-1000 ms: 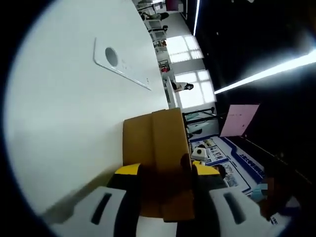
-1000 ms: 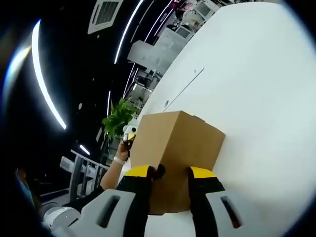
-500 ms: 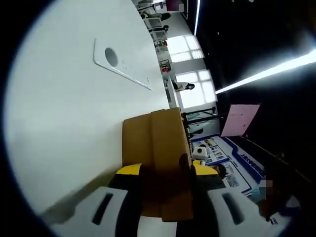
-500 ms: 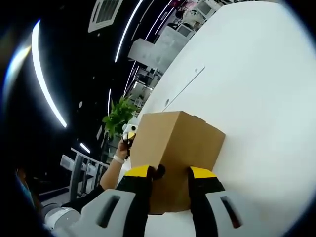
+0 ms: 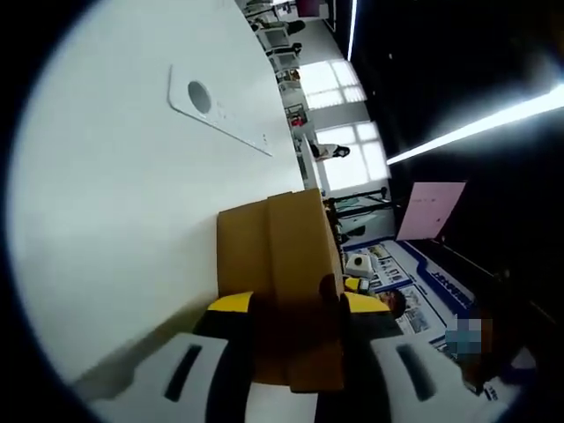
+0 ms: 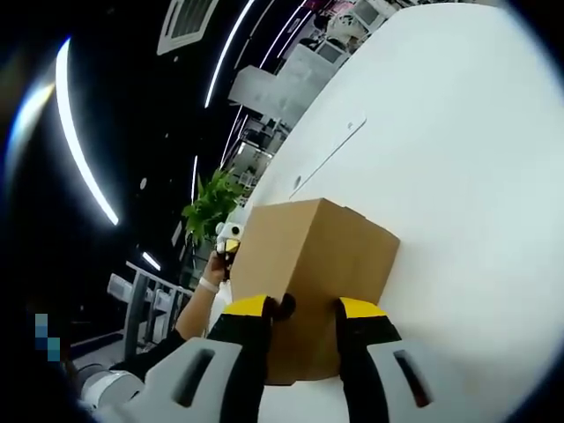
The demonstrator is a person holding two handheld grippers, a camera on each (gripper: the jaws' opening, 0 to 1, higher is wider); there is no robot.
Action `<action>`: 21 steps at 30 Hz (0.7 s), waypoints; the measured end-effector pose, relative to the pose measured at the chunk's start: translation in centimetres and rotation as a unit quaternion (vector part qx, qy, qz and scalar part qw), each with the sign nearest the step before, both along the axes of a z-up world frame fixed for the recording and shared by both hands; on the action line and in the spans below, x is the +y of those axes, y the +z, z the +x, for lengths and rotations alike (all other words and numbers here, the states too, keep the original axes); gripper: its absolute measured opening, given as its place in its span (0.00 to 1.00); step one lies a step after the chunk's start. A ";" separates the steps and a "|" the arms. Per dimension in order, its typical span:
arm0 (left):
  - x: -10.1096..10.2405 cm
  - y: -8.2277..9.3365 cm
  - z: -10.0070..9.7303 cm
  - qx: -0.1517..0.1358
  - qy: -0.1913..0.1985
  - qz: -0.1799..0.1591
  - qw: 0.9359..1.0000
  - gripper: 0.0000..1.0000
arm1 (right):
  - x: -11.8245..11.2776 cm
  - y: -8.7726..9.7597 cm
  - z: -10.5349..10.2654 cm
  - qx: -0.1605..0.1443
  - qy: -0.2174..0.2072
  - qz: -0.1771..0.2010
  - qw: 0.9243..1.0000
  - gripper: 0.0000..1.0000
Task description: Operate the shoe box by opening the lid, removing the specified soft item, and placing it in the target area until the item is outside and the box remains undamaged.
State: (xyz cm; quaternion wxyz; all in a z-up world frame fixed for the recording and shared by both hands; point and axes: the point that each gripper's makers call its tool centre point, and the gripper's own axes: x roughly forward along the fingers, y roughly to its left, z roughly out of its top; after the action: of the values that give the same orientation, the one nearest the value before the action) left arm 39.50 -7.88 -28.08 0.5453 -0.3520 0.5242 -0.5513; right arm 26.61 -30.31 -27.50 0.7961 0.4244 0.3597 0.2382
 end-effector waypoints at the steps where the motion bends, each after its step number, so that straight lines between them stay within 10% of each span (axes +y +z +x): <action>1: 0.1 0.0 0.0 0.000 0.001 0.000 1.000 0.37 | 0.0 0.0 0.1 0.000 0.001 -0.002 1.000 0.29; 21: 1.0 -0.1 -0.3 -0.002 0.011 -0.006 1.000 0.38 | -0.4 0.2 0.9 -0.003 0.002 0.004 1.000 0.28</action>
State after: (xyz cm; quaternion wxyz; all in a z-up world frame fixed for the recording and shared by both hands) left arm 39.23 -6.89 -28.16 0.5497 -0.3600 0.5163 -0.5493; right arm 27.52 -30.66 -27.30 0.7948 0.4262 0.3573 0.2429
